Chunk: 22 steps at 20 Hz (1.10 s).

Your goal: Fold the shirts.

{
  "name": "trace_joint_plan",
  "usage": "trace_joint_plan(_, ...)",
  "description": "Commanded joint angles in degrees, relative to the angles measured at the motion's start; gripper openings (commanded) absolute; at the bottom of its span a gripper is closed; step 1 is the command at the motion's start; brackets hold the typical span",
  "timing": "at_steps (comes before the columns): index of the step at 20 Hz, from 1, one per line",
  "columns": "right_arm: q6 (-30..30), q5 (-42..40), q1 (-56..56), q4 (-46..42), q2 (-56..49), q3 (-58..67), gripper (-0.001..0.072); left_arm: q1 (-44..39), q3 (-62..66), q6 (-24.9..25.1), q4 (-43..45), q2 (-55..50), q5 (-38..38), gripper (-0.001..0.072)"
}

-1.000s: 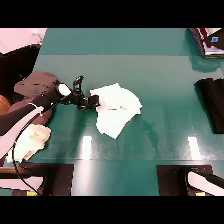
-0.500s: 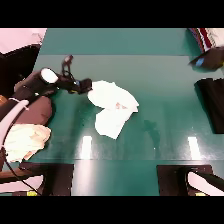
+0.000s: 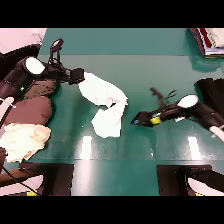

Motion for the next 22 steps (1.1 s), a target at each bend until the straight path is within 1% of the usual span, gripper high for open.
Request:
trace_joint_plan(1, -1.44, -9.11, 9.62, 6.47, -8.04, 0.37, 0.0510, 0.09, 0.22, 0.02, 1.53, 0.13, -1.05, 0.0021)
trace_joint_plan(2, -1.44, -9.33, 11.02, 6.29, -10.47, 2.56, 0.0507, 0.09, 0.22, 0.02, 1.92, 0.13, -1.25, 0.0021)
trace_joint_plan(4, -1.44, -9.29, 12.68, 6.21, -14.69, 6.16, 0.0413, 0.09, 0.22, 0.02, 2.80, 0.13, -1.60, 0.0021)
trace_joint_plan(5, -1.46, -9.31, 13.03, 6.21, -16.33, 7.72, 0.0342, 0.09, 0.22, 0.02, 2.93, 0.13, -1.73, 0.0021)
trace_joint_plan(7, -2.32, -9.38, 12.68, 6.03, -18.40, 10.25, 0.0108, 0.11, 0.24, 0.02, 3.04, 0.15, -1.73, 0.0021)
trace_joint_plan(8, -2.29, -9.35, 11.87, 4.66, -18.51, 11.19, 0.0014, 0.11, 0.26, 0.02, 3.28, 0.22, -1.60, 0.0021)
trace_joint_plan(10, -0.46, -8.72, 8.61, -0.46, -16.55, 12.72, 0.0014, 0.85, 1.95, 0.00, 4.81, 0.28, -2.58, 0.0021)
trace_joint_plan(11, 2.51, -7.96, 6.01, -5.97, -14.23, 13.44, 0.0014, 1.86, 3.80, 0.02, 5.14, 0.48, -3.56, 0.0021)
trace_joint_plan(13, 8.28, -3.96, -0.09, -19.69, -8.44, 15.58, 0.0014, 3.96, 7.89, 0.76, 6.01, 2.23, -4.70, 0.0021)
trace_joint_plan(14, 10.16, -1.57, -3.61, -26.12, -5.09, 16.90, 0.0014, 4.83, 10.01, 2.25, 6.25, 3.52, -4.79, 0.0020)
trace_joint_plan(16, 10.82, 2.43, -10.60, -34.49, 1.33, 20.33, 0.0014, 5.51, 14.49, 3.58, 8.28, 6.80, -4.81, 0.0020)
trace_joint_plan(17, 10.80, 3.89, -13.99, -36.92, 4.33, 22.12, 0.0014, 5.49, 16.70, 4.59, 9.73, 8.68, -4.87, 0.0020)
trace_joint_plan(19, 9.53, 6.01, -19.30, -39.28, 9.88, 26.53, 0.0013, 5.49, 19.91, 4.90, 9.90, 12.44, -5.22, 0.0020)
trace_joint_plan(20, 8.83, 6.45, -21.40, -40.19, 12.50, 29.00, 0.0013, 5.49, 20.96, 5.81, 9.84, 14.45, -5.27, 0.0020)
trace_joint_plan(22, 8.79, 6.38, -23.96, -41.88, 17.09, 33.48, 0.0014, 5.49, 21.49, 6.01, 10.10, 18.51, -5.64, 0.0020)
